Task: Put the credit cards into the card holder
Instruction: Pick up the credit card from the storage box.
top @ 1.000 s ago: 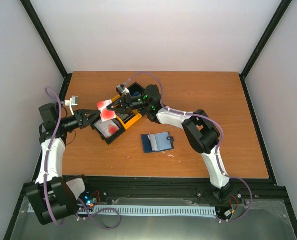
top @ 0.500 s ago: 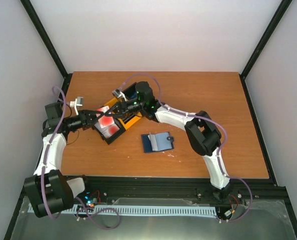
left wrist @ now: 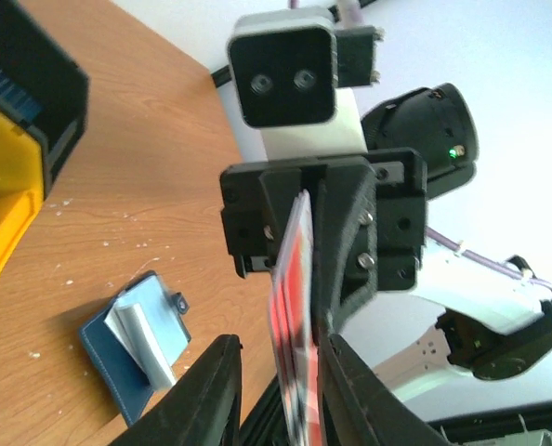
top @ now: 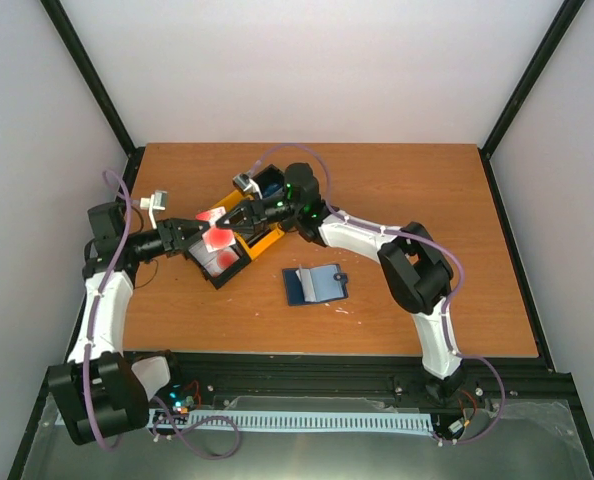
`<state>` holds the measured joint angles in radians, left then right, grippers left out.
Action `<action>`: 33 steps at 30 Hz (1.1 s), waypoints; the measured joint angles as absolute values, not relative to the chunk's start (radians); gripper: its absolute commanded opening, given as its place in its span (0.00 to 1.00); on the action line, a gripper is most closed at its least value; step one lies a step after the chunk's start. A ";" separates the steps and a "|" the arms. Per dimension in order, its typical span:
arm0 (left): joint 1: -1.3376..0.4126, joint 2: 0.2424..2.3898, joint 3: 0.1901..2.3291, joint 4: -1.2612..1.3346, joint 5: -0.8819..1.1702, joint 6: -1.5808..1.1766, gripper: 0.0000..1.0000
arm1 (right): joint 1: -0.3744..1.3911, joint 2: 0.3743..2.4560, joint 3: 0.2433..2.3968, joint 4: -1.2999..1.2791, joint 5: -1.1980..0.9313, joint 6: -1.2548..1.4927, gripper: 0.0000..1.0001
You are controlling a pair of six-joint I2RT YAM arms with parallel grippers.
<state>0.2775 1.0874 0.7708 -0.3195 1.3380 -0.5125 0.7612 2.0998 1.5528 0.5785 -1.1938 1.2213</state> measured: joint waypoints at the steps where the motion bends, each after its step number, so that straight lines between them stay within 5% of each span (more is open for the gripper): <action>1: 0.278 1.075 0.766 -0.301 1.348 -0.525 0.21 | 0.756 2.096 1.543 0.609 -1.197 1.244 0.03; 13: 0.273 1.003 0.731 -0.123 1.451 -0.629 0.17 | 0.736 2.134 1.499 1.132 -1.221 1.671 0.03; 33: 0.270 1.006 0.703 -0.019 1.498 -0.729 0.30 | 0.736 2.147 1.499 1.266 -1.239 1.789 0.03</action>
